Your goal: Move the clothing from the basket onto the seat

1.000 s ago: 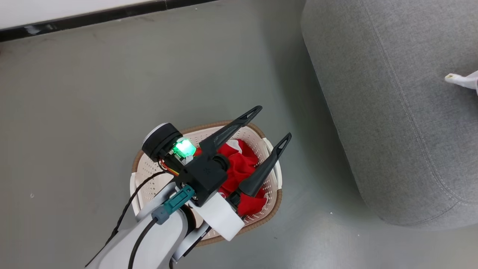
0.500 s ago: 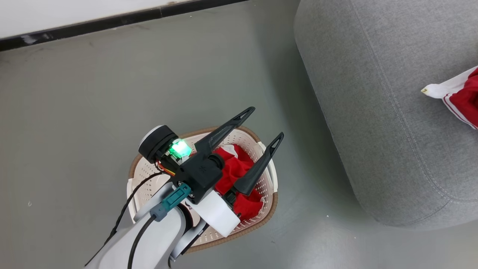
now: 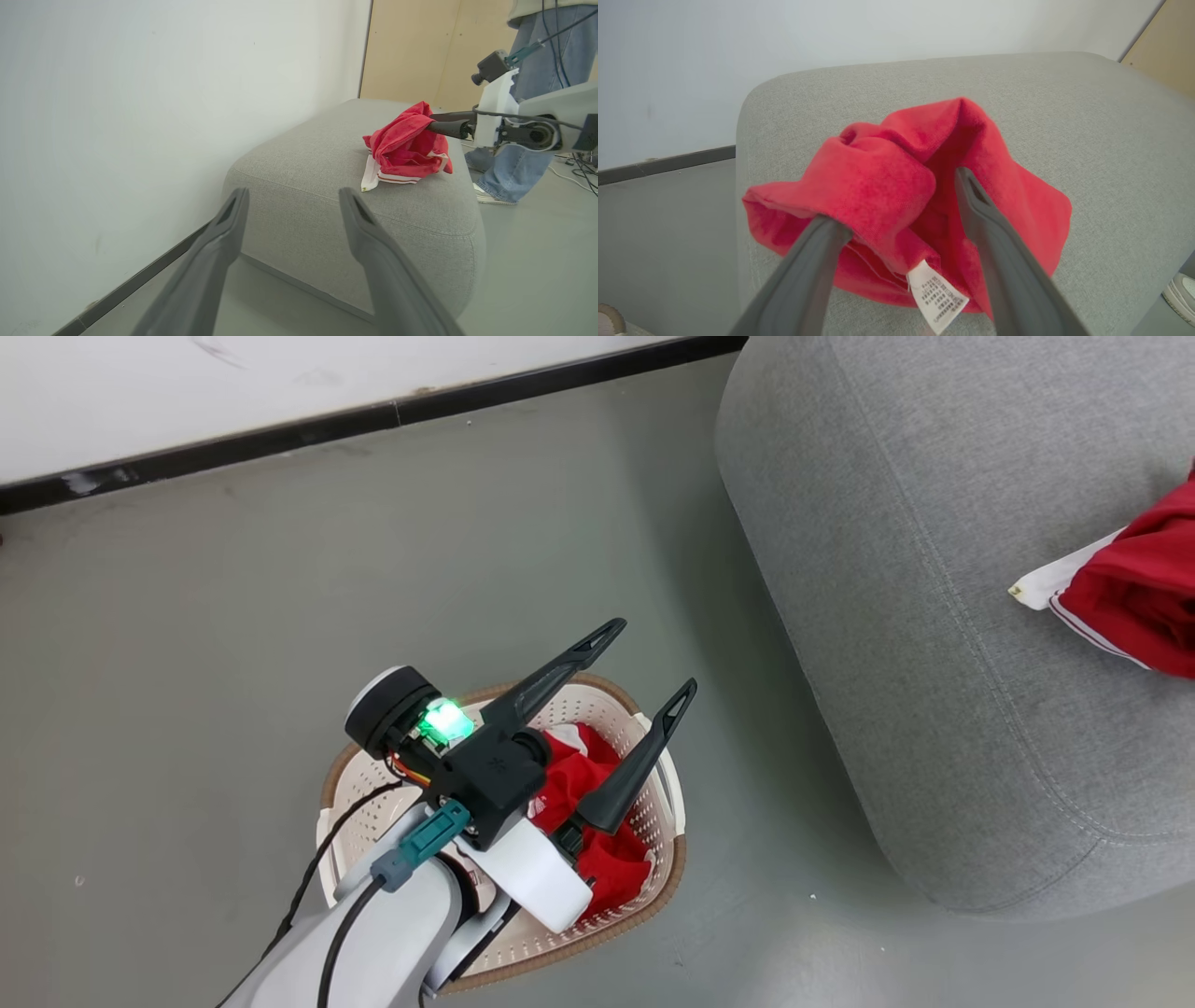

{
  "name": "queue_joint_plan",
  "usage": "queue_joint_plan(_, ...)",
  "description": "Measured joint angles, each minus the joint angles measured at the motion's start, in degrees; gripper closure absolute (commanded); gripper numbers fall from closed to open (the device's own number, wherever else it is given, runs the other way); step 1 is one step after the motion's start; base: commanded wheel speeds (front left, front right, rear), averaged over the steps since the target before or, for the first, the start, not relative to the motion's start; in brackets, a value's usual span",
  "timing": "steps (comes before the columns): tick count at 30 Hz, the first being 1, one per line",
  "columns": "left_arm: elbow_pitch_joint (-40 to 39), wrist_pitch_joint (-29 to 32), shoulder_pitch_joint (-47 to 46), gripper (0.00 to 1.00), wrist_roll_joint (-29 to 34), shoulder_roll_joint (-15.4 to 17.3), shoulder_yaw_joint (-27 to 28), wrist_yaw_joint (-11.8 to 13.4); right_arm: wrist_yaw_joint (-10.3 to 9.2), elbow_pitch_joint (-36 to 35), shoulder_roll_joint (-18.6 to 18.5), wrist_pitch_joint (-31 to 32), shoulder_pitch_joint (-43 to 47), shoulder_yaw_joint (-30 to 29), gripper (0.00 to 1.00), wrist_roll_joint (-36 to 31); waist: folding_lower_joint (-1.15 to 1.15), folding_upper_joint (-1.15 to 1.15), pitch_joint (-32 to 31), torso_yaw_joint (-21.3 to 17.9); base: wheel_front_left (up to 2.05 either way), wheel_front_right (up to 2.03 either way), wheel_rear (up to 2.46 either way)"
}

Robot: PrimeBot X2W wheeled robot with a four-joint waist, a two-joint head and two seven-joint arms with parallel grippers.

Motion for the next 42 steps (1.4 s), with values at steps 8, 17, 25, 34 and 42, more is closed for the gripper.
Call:
queue_joint_plan(8,1.0,-0.6,0.4,0.00,-0.4,-0.2,0.3,0.0,0.00,-2.4,0.5,-0.4,1.6,2.3,0.00,0.0,0.00,0.00,-1.7,-0.9,0.00,0.00,0.00)
queue_joint_plan(17,1.8,-1.1,1.7,0.00,-0.6,-0.3,1.0,0.2,0.00,-6.7,1.5,-0.7,4.4,2.5,0.00,0.0,0.00,0.00,-3.6,-1.7,0.00,0.00,0.00)
queue_joint_plan(25,3.2,-1.8,3.4,0.00,-2.1,-0.3,2.8,1.4,0.00,-11.9,1.9,-0.8,5.3,3.1,0.00,0.0,0.00,0.00,-5.8,-1.7,0.00,0.00,0.00)
queue_joint_plan(34,5.0,-2.3,6.4,0.00,-3.2,-0.2,5.4,3.5,0.00,-17.7,5.1,-0.9,5.3,5.1,0.00,-1.5,0.00,0.00,-8.5,-0.4,0.00,0.00,0.00)
queue_joint_plan(42,6.1,-2.6,10.3,0.00,-4.2,-0.1,8.2,5.8,0.00,-20.2,7.7,-0.9,5.3,6.6,0.00,-2.8,0.00,0.00,-10.9,1.7,0.00,0.00,0.00)
